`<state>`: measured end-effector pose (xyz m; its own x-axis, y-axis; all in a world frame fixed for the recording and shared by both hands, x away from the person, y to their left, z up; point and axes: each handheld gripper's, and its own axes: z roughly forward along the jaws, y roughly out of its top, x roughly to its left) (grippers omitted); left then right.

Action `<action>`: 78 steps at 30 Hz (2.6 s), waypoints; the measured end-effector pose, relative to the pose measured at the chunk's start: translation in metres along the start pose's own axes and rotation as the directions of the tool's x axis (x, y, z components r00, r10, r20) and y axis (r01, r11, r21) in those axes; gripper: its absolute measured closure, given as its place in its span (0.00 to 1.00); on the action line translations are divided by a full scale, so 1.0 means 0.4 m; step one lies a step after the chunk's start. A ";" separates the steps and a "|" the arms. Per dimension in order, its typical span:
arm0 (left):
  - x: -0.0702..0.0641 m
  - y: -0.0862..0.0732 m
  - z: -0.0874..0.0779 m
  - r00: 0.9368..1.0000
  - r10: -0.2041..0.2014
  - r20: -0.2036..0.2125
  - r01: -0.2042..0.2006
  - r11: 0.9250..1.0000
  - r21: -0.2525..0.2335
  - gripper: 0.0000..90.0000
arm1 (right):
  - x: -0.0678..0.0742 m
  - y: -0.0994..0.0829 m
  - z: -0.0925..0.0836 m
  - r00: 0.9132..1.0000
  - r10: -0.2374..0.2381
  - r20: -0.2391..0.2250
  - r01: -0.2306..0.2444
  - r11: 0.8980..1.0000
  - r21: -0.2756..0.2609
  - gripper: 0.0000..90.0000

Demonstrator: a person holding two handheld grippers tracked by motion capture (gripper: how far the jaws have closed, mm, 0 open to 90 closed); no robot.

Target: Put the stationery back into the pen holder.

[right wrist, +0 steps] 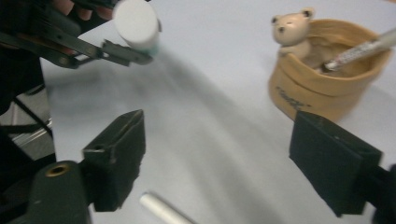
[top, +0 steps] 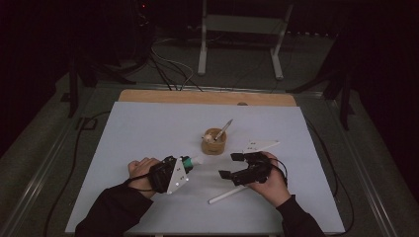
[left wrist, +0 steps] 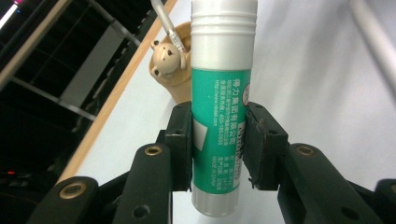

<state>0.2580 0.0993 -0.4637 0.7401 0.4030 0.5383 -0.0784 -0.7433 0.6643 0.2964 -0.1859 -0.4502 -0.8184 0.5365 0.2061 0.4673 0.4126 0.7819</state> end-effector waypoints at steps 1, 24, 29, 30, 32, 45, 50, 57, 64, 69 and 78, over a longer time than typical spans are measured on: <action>0.003 0.001 -0.001 1.000 -0.011 0.007 0.011 1.000 -0.007 0.74 | -0.002 -0.004 -0.005 1.000 0.005 0.006 -0.005 1.000 -0.006 0.18; 0.088 0.034 -0.008 0.961 -0.244 0.133 0.260 0.958 -0.119 0.74 | -0.031 -0.080 -0.050 0.999 -0.002 0.042 0.004 0.998 -0.058 0.00; 0.104 0.044 -0.002 0.949 -0.273 0.156 0.295 0.945 -0.138 0.74 | -0.030 -0.085 -0.046 0.998 -0.022 0.055 0.025 0.998 -0.060 0.00; 0.109 0.045 0.000 0.944 -0.286 0.165 0.310 0.940 -0.145 0.74 | -0.030 -0.086 -0.046 0.998 -0.024 0.057 0.028 0.998 -0.063 0.00; 0.117 0.046 0.004 0.931 -0.316 0.182 0.344 0.927 -0.152 0.74 | -0.030 -0.088 -0.045 0.998 -0.029 0.064 0.033 0.997 -0.066 0.00; 0.153 0.075 0.033 0.887 -0.395 0.238 0.441 0.877 -0.189 0.74 | -0.039 -0.099 -0.046 0.996 -0.021 0.083 0.028 0.996 -0.087 0.00; 0.164 0.092 0.054 0.871 -0.420 0.257 0.472 0.861 -0.192 0.74 | -0.038 -0.099 -0.047 0.996 -0.018 0.083 0.025 0.996 -0.087 0.00; 0.179 0.100 0.087 0.834 -0.465 0.297 0.529 0.826 -0.193 0.74 | -0.039 -0.098 -0.053 0.996 -0.015 0.090 0.024 0.994 -0.104 0.00; 0.189 0.114 0.122 0.809 -0.490 0.325 0.565 0.801 -0.198 0.74 | -0.042 -0.099 -0.054 0.996 -0.014 0.088 0.023 0.994 -0.103 0.00; 0.194 0.126 0.151 0.792 -0.503 0.346 0.586 0.785 -0.199 0.74 | -0.042 -0.098 -0.056 0.996 -0.014 0.087 0.023 0.994 -0.104 0.00; 0.200 0.140 0.208 0.751 -0.538 0.382 0.634 0.748 -0.194 0.74 | -0.042 -0.097 -0.061 0.997 -0.009 0.081 0.018 0.993 -0.114 0.00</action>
<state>0.3684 0.0457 -0.4266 0.8533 0.4990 -0.1511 0.2816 -0.1971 0.9391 0.2840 -0.2289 -0.4698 -0.7929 0.5904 0.1507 0.4111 0.3358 0.8475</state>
